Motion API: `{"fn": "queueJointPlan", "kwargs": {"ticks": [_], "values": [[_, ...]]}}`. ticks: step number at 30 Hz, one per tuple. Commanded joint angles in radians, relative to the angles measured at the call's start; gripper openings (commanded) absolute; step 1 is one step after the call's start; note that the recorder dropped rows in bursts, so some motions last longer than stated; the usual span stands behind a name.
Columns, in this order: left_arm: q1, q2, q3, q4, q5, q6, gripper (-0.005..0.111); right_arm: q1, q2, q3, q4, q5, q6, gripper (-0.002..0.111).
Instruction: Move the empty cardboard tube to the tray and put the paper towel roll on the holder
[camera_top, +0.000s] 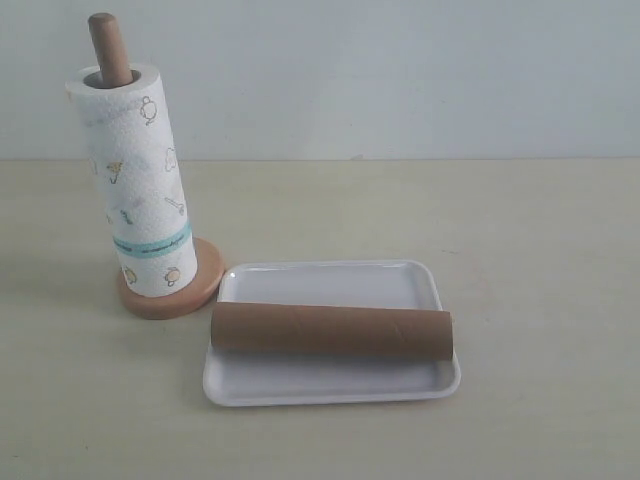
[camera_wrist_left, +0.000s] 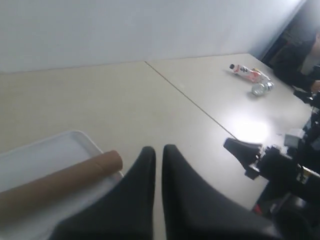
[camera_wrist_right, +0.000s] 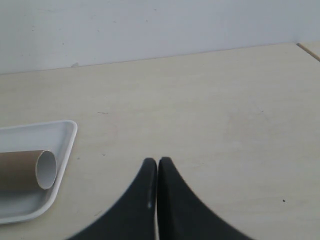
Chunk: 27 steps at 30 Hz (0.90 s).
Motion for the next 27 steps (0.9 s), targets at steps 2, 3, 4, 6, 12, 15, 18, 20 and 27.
{"fn": "queueJointPlan", "kwargs": {"ticks": [2, 3, 4, 6, 12, 15, 18, 20, 27], "values": [[-0.002, -0.109, 0.059, -0.01, 0.105, 0.011, 0.004, 0.0, -0.005, -0.001, -0.002, -0.009, -0.002, 0.0], [-0.002, -0.114, 0.059, -0.01, 0.105, 0.011, 0.004, 0.0, -0.005, -0.001, -0.002, -0.009, -0.002, 0.0], [-0.002, -0.124, 0.059, -0.01, 0.105, 0.011, 0.004, 0.0, -0.005, -0.001, -0.002, -0.009, -0.002, 0.0], [-0.002, -0.125, 0.059, -0.01, 0.103, 0.011, 0.004, 0.0, -0.005, -0.001, -0.002, -0.009, -0.002, 0.0], [-0.002, -0.125, 0.059, -0.01, 0.093, 0.011, 0.004, 0.0, -0.005, -0.001, -0.002, -0.009, -0.002, 0.0], [-0.002, -0.137, 0.059, -0.01, 0.071, 0.011, 0.004, 0.0, -0.005, -0.001, -0.002, -0.009, -0.002, 0.0], [-0.002, -0.17, 0.059, -0.01, 0.043, 0.011, 0.004, 0.0, -0.005, -0.001, -0.002, -0.009, -0.002, 0.0], [-0.002, -0.202, 0.059, -0.01, 0.03, 0.011, 0.004, 0.0, -0.005, -0.001, -0.002, -0.009, -0.002, 0.0], [-0.002, -0.345, 0.059, -0.023, 0.021, -0.011, 0.004, 0.0, -0.005, -0.001, -0.002, -0.009, -0.002, 0.0]]}}
